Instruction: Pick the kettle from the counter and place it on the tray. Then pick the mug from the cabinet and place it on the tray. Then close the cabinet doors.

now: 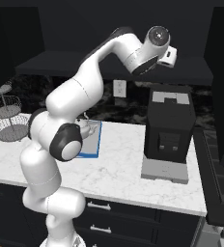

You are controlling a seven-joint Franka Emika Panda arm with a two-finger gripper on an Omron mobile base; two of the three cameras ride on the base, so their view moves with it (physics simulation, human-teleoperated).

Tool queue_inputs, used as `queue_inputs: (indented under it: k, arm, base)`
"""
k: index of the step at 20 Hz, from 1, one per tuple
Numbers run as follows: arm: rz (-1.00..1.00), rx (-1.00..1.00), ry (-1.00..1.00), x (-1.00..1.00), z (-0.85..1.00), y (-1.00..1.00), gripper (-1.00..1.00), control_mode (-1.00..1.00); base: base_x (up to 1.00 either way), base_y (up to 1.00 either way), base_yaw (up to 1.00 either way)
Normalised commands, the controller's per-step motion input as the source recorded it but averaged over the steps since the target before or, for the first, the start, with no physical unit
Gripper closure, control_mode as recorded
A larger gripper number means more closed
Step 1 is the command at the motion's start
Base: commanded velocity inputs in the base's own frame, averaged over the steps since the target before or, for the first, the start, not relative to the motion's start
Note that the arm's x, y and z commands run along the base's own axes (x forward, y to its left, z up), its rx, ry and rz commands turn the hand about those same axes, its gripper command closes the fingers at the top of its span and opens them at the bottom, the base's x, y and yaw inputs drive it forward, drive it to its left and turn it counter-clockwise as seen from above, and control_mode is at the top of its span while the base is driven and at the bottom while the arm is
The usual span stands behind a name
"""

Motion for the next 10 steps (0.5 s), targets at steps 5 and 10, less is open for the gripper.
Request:
queue_inputs:
  k: [5, 10]
  arm:
    - [0.0, 0.0, -0.02, 0.16, -0.03, 0.03, -1.0, -1.0]
    - [0.0, 0.0, 0.0, 0.13, -0.03, 0.0, 1.0, -1.0]
  base:
    - [0.0, 0.0, 0.0]
    - [0.0, 0.0, 0.0]
